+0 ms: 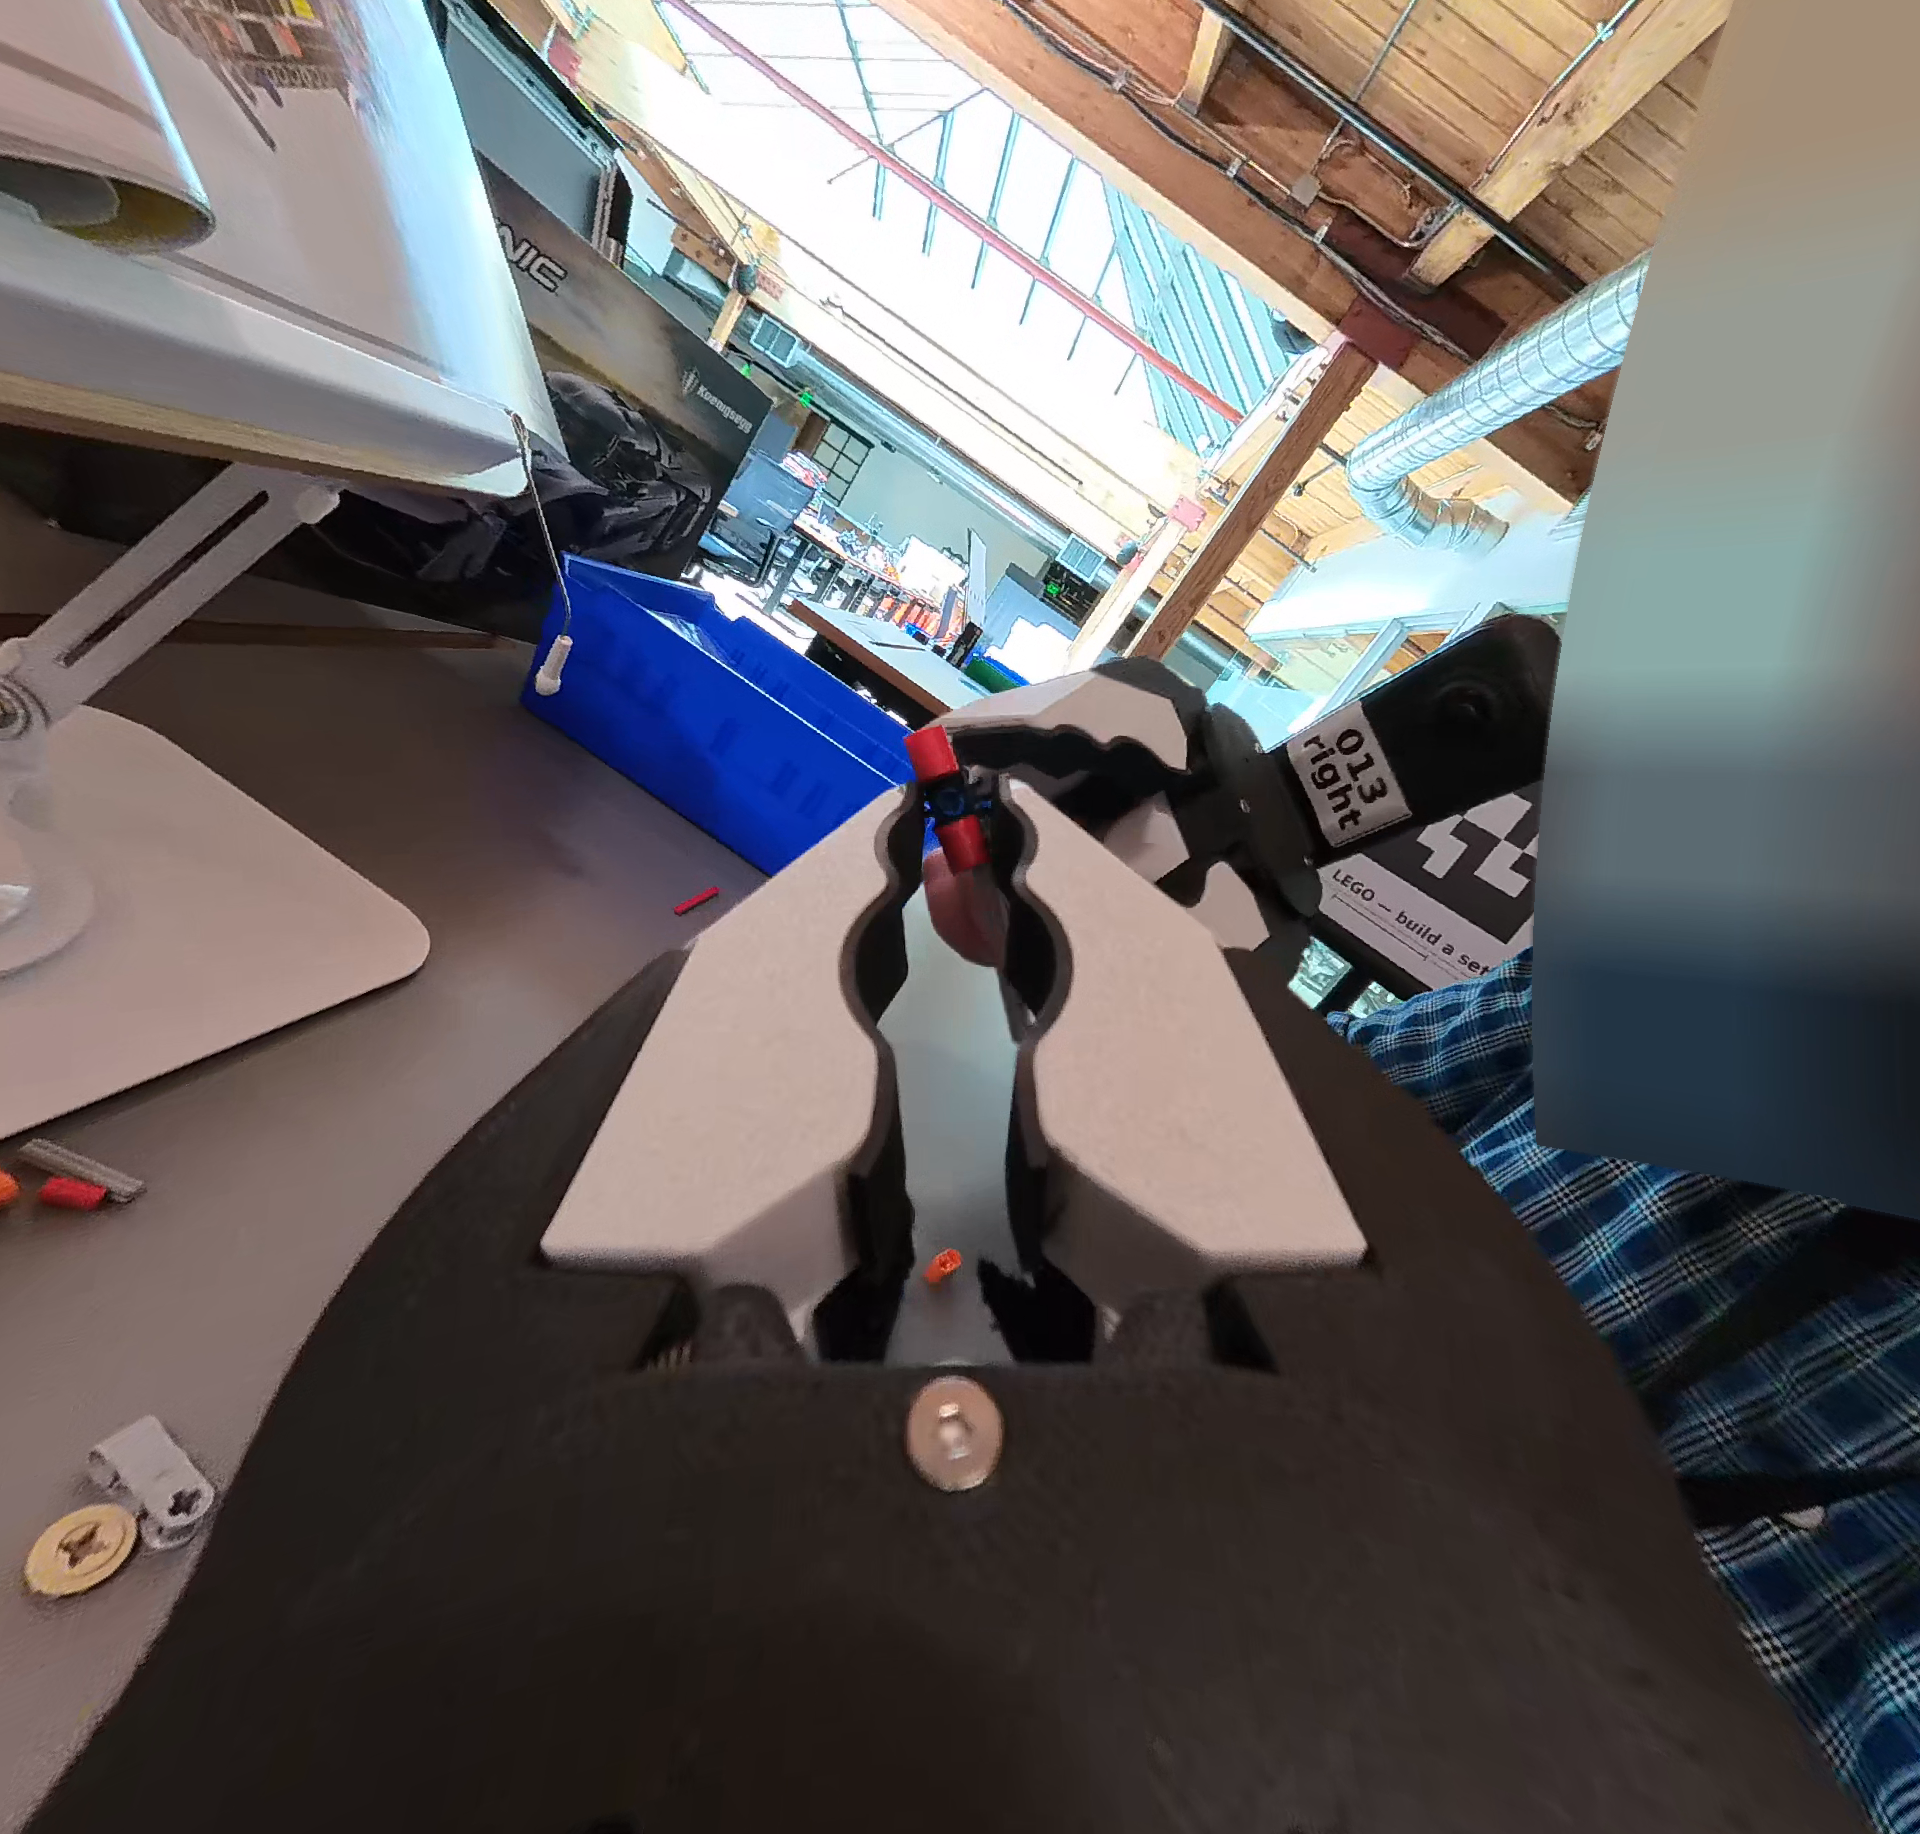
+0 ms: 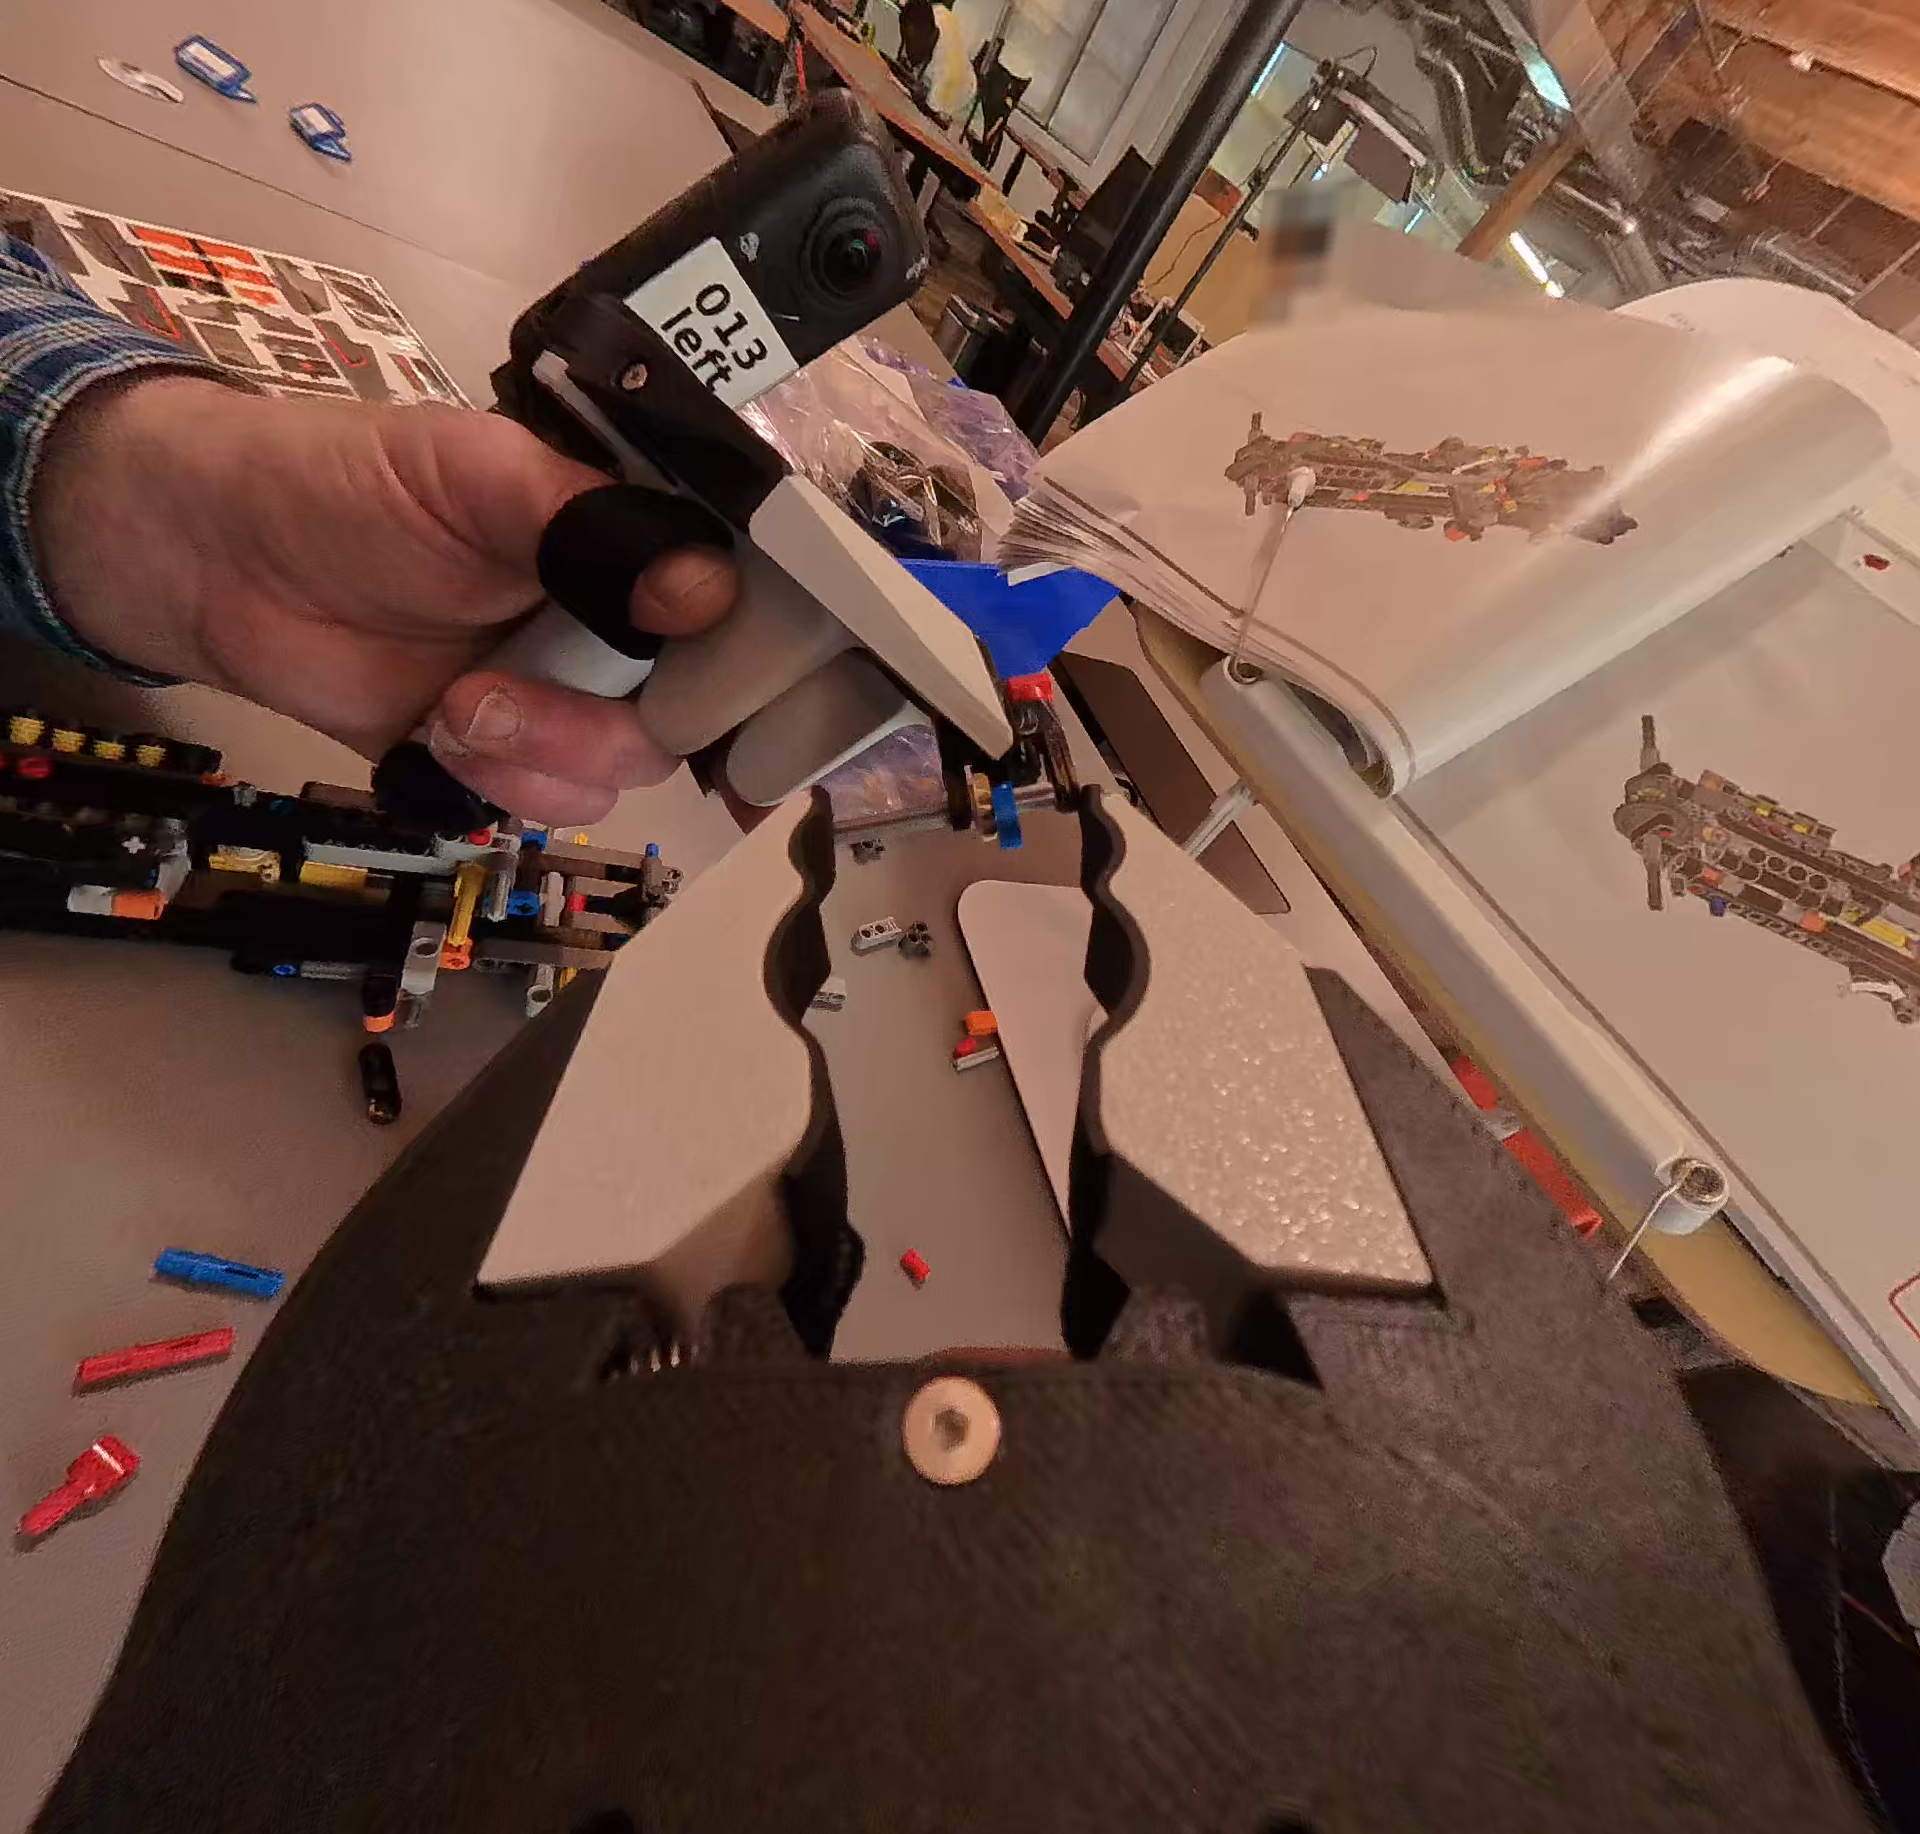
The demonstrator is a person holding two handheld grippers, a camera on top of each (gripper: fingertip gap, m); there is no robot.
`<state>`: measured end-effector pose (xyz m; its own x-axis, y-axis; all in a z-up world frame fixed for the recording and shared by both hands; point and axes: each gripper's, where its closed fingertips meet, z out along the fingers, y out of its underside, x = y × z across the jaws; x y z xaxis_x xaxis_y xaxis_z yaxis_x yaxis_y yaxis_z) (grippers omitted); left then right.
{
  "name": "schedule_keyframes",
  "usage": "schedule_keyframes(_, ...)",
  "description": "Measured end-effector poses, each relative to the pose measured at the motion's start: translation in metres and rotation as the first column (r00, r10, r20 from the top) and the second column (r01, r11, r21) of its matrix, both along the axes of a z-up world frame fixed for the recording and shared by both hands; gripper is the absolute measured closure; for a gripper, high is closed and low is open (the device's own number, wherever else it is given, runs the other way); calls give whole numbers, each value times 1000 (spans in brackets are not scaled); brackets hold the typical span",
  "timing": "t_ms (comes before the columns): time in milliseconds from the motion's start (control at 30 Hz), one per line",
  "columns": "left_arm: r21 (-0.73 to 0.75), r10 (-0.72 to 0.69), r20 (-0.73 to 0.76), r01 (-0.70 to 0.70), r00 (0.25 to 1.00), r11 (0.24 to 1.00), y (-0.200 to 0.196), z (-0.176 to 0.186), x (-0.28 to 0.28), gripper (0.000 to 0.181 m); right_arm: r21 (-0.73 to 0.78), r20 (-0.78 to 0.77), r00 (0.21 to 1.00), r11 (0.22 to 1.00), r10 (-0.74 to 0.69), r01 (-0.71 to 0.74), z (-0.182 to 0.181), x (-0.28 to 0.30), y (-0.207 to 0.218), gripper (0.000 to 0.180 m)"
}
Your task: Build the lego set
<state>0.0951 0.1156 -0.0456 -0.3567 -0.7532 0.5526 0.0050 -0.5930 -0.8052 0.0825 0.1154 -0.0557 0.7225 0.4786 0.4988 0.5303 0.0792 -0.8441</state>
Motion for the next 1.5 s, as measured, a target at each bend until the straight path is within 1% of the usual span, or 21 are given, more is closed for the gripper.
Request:
schedule_keyframes(133,-11,5,2,-5,1000,1000,1,0,0,171,39,12,999,999,-33,33,0,1,2,131)
schedule_keyframes(167,-14,4,6,-4,1000,1000,1,1,-1,170,61,35,998,997,-50,48,0,2,2,128)
schedule_keyframes(267,-16,7,2,-7,1000,1000,2,1,-1,170,129,105,991,989,-82,68,-1,0,2,131)
schedule_keyframes(367,-26,1,-1,-1,1000,1000,2,-1,-1,170,129,105,991,989,-87,73,-4,0,4,131)
schedule_keyframes(500,-12,3,0,-3,1000,1000,2,0,-1,170,105,47,998,994,-43,38,2,3,-1,135)
schedule_keyframes(633,-2,0,-4,0,1000,1000,5,1,-2,170,67,56,997,996,49,-52,5,1,-10,133)
schedule_keyframes(800,5,-12,-17,12,1000,1000,1,-2,0,171,42,80,994,996,79,-83,2,3,-9,134)
schedule_keyframes(933,-5,-14,-26,14,1000,1000,0,-5,2,170,37,116,991,997,64,-68,-5,2,-5,132)
schedule_keyframes(1067,-7,-15,-29,15,999,1000,1,-5,2,171,63,143,989,996,47,-57,-7,3,-3,131)
schedule_keyframes(1133,-11,-20,-32,20,999,1000,0,-6,2,170,92,195,980,994,33,-51,-9,2,-3,132)
schedule_keyframes(1200,-24,-20,-35,19,999,1000,0,-6,2,171,113,213,977,993,14,-39,-11,2,-1,132)
schedule_keyframes(1267,-24,-27,-32,26,999,999,-1,-6,2,171,135,203,979,990,8,-36,-8,1,-2,133)
schedule_keyframes(1367,-23,-25,-40,24,999,999,0,-8,2,170,133,227,974,991,-1,-30,-11,2,-1,132)
schedule_keyframes(1500,1,-25,-49,25,999,1000,-1,-10,4,170,105,169,986,994,12,-30,-11,6,-2,140)
